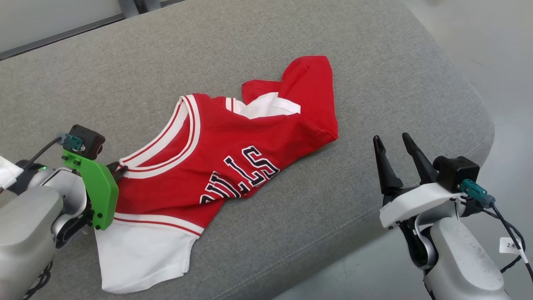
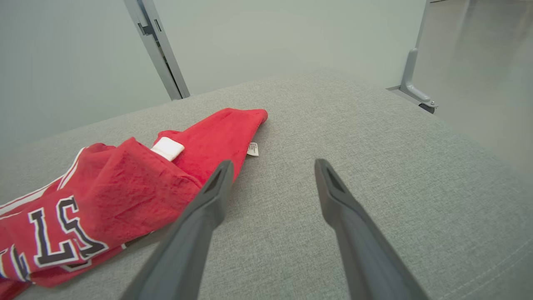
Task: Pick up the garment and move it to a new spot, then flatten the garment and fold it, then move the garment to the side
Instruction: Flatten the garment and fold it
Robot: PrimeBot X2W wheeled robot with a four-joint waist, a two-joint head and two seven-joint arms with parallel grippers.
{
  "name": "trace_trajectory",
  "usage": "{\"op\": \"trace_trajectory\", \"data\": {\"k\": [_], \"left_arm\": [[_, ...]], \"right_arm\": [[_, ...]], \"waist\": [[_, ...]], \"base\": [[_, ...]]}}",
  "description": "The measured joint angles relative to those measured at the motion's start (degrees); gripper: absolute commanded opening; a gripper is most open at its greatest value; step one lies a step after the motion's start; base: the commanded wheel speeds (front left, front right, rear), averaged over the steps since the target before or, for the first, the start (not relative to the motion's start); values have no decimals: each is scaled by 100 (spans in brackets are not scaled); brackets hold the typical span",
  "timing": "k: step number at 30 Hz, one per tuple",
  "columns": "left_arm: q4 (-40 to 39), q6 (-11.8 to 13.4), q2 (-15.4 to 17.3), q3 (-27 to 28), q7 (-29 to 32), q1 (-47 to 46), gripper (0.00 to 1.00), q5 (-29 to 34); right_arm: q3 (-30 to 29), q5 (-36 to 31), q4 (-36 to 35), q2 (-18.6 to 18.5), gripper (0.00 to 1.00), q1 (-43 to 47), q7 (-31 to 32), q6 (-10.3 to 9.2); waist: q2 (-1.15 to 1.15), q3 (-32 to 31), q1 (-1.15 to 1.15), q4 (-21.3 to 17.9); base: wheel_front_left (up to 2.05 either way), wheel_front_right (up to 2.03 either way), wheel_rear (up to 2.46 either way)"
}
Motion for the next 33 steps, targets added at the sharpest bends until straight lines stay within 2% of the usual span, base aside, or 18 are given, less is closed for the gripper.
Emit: {"op": "trace_trajectory", "data": {"k": [7, 14, 23, 33], "left_arm": [[-79, 0, -46, -52, -291, -65, 0, 38], [73, 0, -119, -68, -864, -223, 0, 103], [505, -1, -202, -71, -1439, -167, 0, 94], [989, -1, -310, -29, -1916, 371, 0, -209]], "right_arm": [[-12, -24, 12, -4, 100, 0, -1, 0], [-154, -80, 1, -78, 100, 48, 0, 0], [-155, -136, 8, -146, 100, 110, -1, 0], [-166, -174, 65, -223, 100, 157, -1, 0]], "waist": [[0, -82, 0, 171], [0, -191, 0, 489], [0, -347, 0, 1194], [0, -510, 0, 2032]], "base": [[0, 0, 0], [0, 0, 0], [0, 0, 0], [0, 0, 0]]}}
